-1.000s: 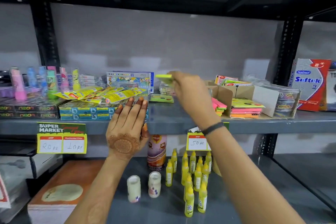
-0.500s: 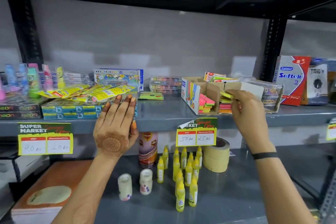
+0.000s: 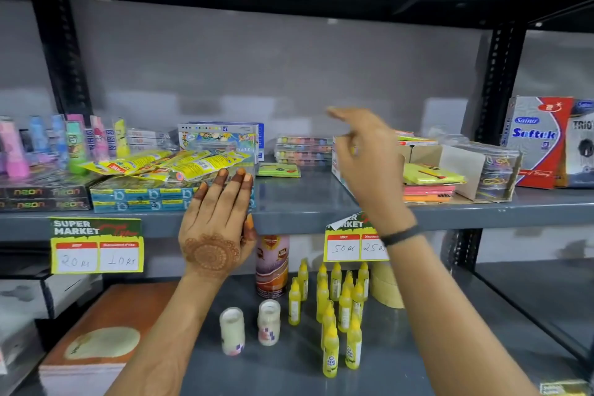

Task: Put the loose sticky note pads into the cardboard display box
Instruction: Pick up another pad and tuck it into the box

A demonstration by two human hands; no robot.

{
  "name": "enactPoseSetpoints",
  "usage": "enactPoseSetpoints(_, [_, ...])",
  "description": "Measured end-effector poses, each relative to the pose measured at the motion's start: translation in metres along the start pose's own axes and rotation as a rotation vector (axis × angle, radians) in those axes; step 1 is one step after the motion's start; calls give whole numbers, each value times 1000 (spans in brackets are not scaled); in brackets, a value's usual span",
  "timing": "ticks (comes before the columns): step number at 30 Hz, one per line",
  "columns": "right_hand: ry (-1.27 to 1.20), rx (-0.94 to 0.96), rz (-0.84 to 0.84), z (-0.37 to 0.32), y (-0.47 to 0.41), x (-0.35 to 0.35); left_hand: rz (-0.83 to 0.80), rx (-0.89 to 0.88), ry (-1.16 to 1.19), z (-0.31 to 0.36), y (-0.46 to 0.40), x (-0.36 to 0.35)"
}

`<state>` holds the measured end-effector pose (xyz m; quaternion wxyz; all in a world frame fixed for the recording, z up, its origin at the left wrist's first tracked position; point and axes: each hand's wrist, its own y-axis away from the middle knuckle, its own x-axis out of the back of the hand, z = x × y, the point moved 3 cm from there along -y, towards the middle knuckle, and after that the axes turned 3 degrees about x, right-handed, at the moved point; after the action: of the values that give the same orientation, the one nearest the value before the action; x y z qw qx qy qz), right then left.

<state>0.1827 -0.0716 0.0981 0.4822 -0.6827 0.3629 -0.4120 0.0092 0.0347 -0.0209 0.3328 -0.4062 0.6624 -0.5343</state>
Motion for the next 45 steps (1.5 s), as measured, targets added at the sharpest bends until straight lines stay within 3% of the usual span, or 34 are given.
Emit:
enactPoseSetpoints(7, [157, -53, -800, 12, -18, -145, -10, -22, -35, -2, 1, -1])
enactPoseSetpoints(10, [246, -106, -1032, 30, -15, -173, -18, -23, -29, -2, 1, -2])
enactPoseSetpoints(13, [301, -97, -1130, 39, -12, -179, -20, -22, -25, -3, 0, -2])
enactPoseSetpoints(20, [146, -59, -1027, 5, 23, -91, -25, -6, -19, -2, 1, -1])
enactPoseSetpoints(28, [232, 263, -602, -9, 65, -39, -45, -6, -5, -2, 0, 0])
enactPoseSetpoints(34, [100, 227, -142, -9, 46, 22, -32, -9, 10, -1, -1, 2])
enactPoseSetpoints(37, [122, 158, -8, 13, 31, 51, -32, -15, 11, 0, -2, 3])
enactPoseSetpoints(41, [361, -1, -24, 77, 24, 67, -56, -10, 11, 0, -2, 3])
enactPoseSetpoints(45, [346, -112, -291, 124, 31, 58, -65, -7, 21, -1, -2, 3])
